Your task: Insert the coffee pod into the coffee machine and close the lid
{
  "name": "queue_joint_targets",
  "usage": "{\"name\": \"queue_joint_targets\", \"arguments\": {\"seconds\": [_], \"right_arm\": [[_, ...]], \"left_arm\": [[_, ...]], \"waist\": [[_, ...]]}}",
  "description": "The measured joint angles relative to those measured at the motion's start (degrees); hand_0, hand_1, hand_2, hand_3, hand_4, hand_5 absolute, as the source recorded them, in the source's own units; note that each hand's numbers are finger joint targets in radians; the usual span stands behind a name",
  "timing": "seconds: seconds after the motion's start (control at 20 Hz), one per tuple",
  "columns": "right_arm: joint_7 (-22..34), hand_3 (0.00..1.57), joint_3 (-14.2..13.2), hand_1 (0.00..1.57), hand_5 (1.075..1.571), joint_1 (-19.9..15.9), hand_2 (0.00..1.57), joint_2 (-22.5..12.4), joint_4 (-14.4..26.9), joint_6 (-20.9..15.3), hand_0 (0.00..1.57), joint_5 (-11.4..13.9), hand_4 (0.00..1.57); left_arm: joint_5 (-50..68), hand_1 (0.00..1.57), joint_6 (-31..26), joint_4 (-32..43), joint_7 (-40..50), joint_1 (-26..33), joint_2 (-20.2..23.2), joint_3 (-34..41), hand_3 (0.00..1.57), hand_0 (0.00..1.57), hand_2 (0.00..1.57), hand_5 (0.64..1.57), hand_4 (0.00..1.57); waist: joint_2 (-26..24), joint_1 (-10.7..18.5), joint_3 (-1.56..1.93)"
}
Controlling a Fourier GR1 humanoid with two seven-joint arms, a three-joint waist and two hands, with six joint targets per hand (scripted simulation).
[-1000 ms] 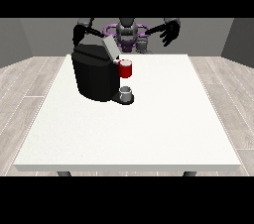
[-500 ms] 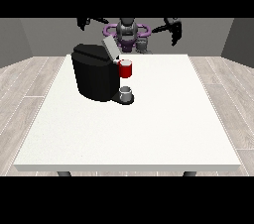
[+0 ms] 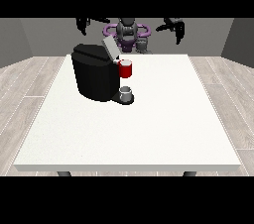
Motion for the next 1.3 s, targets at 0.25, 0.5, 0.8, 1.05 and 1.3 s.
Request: {"name": "queue_joint_targets", "arguments": {"seconds": [0.25, 0.5, 0.8, 1.05, 1.3], "right_arm": [[1.22, 0.00, -2.88, 0.00, 1.571, -3.18, 0.00, -0.67, 3.98, 0.68, 0.00, -3.18, 0.17], [0.74, 0.00, -2.30, 0.00, 1.571, -5.94, 0.00, 0.14, 6.62, 0.55, 0.00, -3.55, 0.00], [0.21, 0.00, -0.64, 0.00, 1.571, -9.18, 0.00, 1.04, 8.77, 0.55, 0.00, -3.01, 0.00], [-0.53, 0.00, 0.90, 0.00, 1.571, -12.29, 0.00, 1.58, 10.15, 0.47, 0.00, -2.06, 0.00], [-0.53, 0.00, 2.09, 0.00, 1.571, -15.28, 0.00, 2.12, 10.72, 0.55, 0.00, -1.59, 0.17]], "left_arm": [[2.85, 0.00, 0.49, -6.33, 2.26, 2.65, -0.18, -3.32, 0.00, 0.00, 0.00, 1.571, 0.36], [4.43, 0.00, 2.51, -13.31, 4.39, 5.36, -0.06, -5.68, 0.00, 0.00, 0.00, 1.571, 0.32], [7.11, 0.00, 1.91, -21.08, 7.52, 7.99, 1.58, -6.11, 0.00, 0.00, 0.00, 1.571, 0.35], [8.23, 0.00, 2.81, -25.89, 8.04, 10.48, 1.95, -6.95, 0.00, 0.00, 0.00, 1.571, 0.38], [9.21, 0.00, 3.41, -28.92, 8.73, 12.01, 3.16, -6.63, 0.00, 0.00, 0.00, 1.571, 0.37]], "waist": [[2.15, 1.58, 0.00], [5.39, 0.96, 0.01], [8.26, 0.41, -0.01], [10.80, -0.46, -0.01], [12.28, -1.67, -0.07]]}}
